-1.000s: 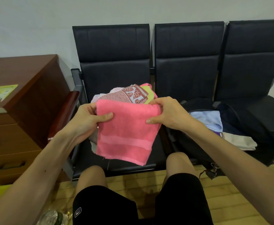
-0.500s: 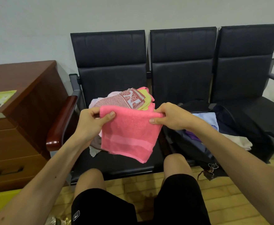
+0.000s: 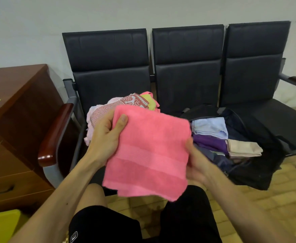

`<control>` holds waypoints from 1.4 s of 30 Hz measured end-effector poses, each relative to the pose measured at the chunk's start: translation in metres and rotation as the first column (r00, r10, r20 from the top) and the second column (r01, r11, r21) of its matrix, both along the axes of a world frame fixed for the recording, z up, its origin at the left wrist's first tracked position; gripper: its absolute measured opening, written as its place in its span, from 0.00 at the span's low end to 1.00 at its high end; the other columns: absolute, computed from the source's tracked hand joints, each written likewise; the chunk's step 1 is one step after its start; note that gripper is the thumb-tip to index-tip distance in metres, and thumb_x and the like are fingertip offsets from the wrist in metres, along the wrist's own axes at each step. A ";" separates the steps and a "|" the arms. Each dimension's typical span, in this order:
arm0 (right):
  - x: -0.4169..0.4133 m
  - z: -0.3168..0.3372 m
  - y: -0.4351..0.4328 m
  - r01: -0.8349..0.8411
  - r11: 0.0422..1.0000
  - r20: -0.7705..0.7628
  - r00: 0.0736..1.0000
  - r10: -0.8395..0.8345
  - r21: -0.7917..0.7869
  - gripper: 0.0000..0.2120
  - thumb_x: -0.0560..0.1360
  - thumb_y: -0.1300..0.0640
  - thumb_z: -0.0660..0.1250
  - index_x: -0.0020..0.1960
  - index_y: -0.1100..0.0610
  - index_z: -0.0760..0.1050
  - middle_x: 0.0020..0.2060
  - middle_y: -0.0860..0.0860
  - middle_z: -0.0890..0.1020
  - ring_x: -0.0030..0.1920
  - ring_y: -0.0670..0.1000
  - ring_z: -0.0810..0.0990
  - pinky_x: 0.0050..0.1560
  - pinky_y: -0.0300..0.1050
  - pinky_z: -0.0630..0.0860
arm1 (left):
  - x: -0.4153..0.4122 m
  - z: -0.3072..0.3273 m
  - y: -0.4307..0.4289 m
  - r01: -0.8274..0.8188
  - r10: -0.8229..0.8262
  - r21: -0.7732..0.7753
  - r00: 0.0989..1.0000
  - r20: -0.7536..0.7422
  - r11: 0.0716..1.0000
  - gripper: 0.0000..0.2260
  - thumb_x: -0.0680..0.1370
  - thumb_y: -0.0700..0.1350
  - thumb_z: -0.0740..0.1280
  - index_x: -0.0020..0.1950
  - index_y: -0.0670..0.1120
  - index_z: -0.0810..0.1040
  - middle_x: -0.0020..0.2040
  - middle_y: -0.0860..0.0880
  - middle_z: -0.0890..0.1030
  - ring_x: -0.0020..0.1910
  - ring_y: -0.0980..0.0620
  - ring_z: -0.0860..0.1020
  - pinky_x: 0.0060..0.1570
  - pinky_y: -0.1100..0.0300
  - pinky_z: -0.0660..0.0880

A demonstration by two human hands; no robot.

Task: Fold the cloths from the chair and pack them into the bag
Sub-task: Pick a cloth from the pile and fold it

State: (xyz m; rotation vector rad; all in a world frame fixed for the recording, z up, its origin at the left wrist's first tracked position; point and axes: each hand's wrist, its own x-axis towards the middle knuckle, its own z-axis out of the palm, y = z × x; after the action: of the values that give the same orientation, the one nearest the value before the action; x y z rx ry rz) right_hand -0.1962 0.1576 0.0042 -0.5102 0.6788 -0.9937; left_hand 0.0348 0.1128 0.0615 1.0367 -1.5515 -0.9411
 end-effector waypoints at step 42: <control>-0.341 -0.167 -0.233 0.486 0.873 -0.628 0.689 -0.363 0.028 0.23 0.74 0.70 0.68 0.66 0.52 0.75 0.57 0.55 0.83 0.56 0.56 0.82 0.57 0.53 0.79 | -0.365 -0.252 -0.288 0.284 -0.510 0.562 0.808 0.295 0.777 0.35 0.77 0.47 0.73 0.79 0.60 0.59 0.76 0.51 0.65 0.73 0.53 0.66 0.74 0.54 0.64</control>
State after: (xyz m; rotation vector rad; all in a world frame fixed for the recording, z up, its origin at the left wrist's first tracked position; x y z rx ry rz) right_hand -0.5373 -0.0751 -0.1625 -0.5094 1.5246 -1.1900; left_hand -0.3299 -0.1754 -0.1905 1.3639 -2.0209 -1.5567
